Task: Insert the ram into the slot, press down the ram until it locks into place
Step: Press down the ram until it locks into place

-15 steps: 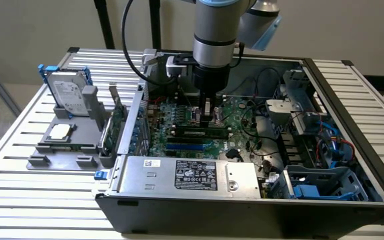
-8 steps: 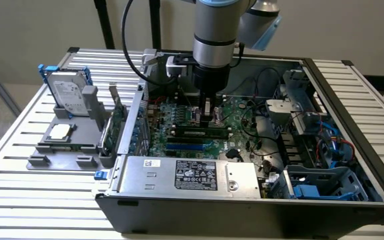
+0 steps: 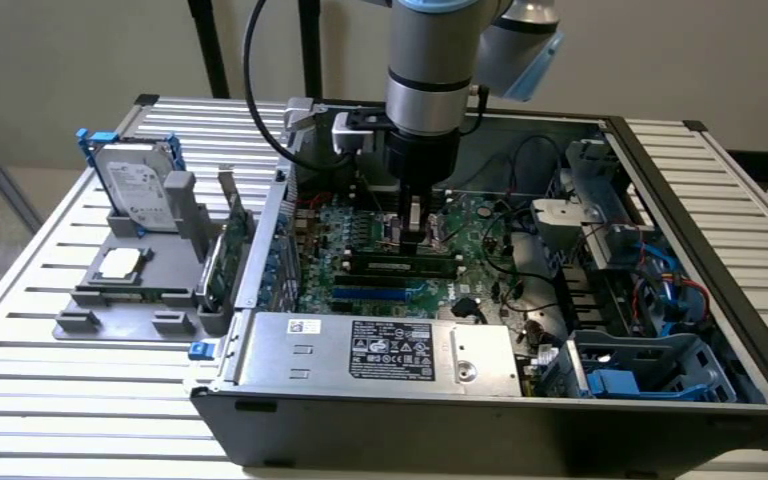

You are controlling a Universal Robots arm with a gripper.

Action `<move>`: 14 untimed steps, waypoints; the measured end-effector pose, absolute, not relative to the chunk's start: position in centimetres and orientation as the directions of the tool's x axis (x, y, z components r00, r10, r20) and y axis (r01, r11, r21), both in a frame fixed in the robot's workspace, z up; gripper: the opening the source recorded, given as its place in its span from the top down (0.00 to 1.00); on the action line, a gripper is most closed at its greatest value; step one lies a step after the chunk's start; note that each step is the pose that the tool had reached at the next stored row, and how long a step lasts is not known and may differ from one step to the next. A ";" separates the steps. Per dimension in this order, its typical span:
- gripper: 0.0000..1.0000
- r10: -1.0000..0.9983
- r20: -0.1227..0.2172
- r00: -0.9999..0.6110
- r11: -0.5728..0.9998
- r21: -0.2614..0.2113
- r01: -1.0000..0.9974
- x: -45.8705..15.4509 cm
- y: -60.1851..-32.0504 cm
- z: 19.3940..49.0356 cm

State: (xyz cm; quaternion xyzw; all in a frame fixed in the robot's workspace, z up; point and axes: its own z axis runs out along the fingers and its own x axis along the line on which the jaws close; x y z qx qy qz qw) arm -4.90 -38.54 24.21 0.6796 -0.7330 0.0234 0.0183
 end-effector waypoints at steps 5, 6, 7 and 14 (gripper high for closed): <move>0.89 -0.995 0.059 -0.076 0.075 -0.010 -0.997 -4.9 -38.5 24.2; 0.89 -0.995 0.059 -0.076 0.075 -0.010 -0.997 -4.9 -38.5 24.2; 0.89 -0.995 0.059 -0.076 0.075 -0.010 -0.997 -4.9 -38.5 24.2; 0.89 -0.995 0.059 -0.076 0.075 -0.010 -0.997 -4.9 -38.5 24.2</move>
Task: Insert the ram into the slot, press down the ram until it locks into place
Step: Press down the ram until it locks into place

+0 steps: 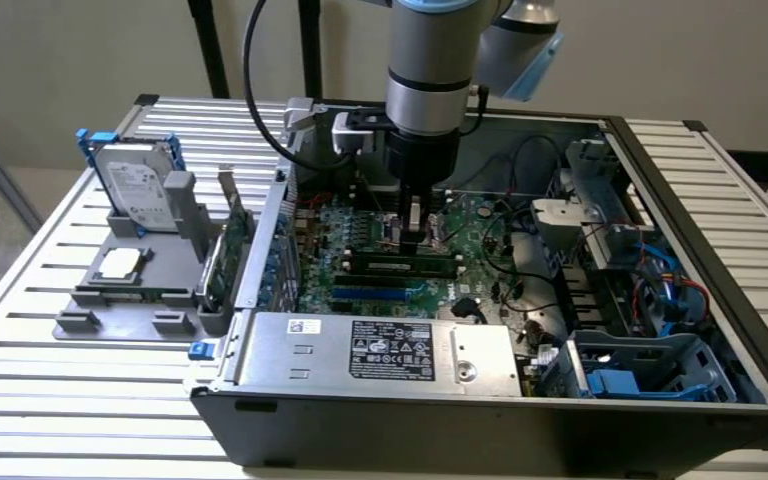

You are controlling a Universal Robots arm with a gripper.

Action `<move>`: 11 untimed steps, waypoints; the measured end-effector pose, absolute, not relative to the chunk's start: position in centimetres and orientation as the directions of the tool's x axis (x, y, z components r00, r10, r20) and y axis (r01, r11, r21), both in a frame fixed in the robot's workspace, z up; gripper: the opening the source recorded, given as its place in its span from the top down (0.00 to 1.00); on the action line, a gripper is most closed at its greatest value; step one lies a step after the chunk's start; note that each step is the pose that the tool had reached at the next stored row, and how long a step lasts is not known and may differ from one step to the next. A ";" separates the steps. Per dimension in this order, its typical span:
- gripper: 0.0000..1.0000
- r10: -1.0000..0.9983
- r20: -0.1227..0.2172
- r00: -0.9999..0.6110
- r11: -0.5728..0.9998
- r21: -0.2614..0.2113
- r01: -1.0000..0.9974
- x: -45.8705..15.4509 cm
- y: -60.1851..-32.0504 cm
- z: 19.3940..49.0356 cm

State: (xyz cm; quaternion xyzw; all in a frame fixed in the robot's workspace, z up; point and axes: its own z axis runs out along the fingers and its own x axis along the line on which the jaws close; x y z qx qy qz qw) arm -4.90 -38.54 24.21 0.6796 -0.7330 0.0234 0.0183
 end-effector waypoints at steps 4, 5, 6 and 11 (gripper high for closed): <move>0.89 -0.995 0.059 -0.076 0.075 -0.010 -0.997 -4.9 -38.5 24.0; 0.89 -0.995 0.059 -0.076 0.075 -0.010 -0.997 -4.9 -38.5 23.9; 0.89 -0.995 0.059 -0.076 0.075 -0.010 -0.997 -4.9 -38.5 23.8; 0.89 -0.995 0.058 -0.076 0.075 -0.011 -0.997 -4.9 -38.5 23.4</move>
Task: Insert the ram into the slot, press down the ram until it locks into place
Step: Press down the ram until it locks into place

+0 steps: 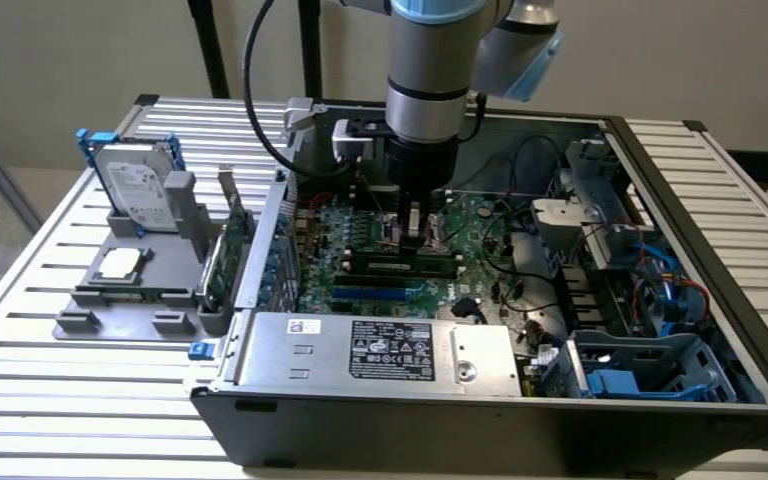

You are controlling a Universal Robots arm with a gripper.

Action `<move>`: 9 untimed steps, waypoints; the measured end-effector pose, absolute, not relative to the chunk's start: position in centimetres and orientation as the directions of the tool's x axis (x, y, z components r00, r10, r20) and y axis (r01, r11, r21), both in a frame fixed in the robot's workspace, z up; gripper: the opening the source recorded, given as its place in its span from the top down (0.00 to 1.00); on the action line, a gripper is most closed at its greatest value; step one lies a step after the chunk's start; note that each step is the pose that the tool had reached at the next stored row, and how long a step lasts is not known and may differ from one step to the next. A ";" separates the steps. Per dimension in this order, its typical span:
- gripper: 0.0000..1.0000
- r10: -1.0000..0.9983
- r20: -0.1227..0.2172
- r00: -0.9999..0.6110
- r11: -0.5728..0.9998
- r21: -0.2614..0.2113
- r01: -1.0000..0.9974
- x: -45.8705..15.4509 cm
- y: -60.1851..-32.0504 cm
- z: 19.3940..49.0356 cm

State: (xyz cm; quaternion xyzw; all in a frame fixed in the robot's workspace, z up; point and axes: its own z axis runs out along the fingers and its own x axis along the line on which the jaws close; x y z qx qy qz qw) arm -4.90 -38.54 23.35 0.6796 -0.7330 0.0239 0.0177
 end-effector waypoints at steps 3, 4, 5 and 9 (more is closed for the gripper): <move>0.89 -0.995 0.058 -0.076 0.075 -0.011 -0.997 -4.9 -38.5 23.1; 0.89 -0.995 0.059 -0.076 0.075 -0.011 -0.997 -4.9 -38.5 23.1; 0.89 -0.995 0.059 -0.076 0.075 -0.011 -0.997 -4.9 -38.5 23.0; 0.89 -0.995 0.059 -0.076 0.075 -0.013 -0.997 -4.9 -38.5 22.5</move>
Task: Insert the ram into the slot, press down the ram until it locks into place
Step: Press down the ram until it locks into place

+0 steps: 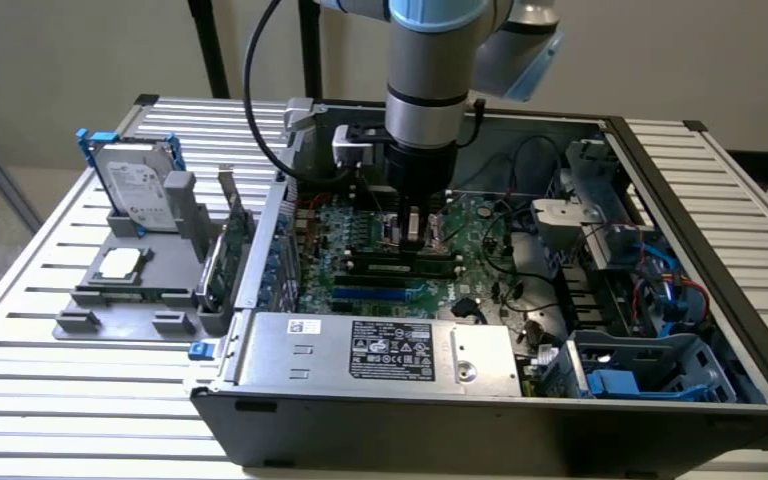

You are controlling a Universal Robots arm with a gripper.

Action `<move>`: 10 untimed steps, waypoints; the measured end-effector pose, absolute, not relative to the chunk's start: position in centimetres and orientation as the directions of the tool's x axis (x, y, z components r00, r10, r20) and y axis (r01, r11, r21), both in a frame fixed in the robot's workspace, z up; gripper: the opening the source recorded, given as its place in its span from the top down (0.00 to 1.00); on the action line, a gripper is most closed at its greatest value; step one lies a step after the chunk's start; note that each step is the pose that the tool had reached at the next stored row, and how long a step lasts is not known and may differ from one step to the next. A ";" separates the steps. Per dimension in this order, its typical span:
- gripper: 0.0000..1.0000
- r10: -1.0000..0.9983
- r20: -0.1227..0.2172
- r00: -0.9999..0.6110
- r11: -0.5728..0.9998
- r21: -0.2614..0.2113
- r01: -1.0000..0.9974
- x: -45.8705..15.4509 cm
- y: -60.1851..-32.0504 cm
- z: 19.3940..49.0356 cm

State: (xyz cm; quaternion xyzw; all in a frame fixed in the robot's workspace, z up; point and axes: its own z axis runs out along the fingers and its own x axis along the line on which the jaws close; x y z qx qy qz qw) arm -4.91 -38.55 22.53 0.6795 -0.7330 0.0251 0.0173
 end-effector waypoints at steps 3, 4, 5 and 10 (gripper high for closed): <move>0.89 -0.995 0.057 -0.076 0.075 -0.013 -0.997 -4.9 -38.5 22.8; 0.89 -0.996 0.057 -0.076 0.075 -0.013 -0.997 -4.8 -38.5 23.2; 0.89 -0.995 0.058 -0.076 0.075 -0.010 -0.997 -4.8 -38.5 23.6; 0.89 -0.996 0.055 -0.076 0.075 -0.009 -0.997 -4.8 -38.6 24.6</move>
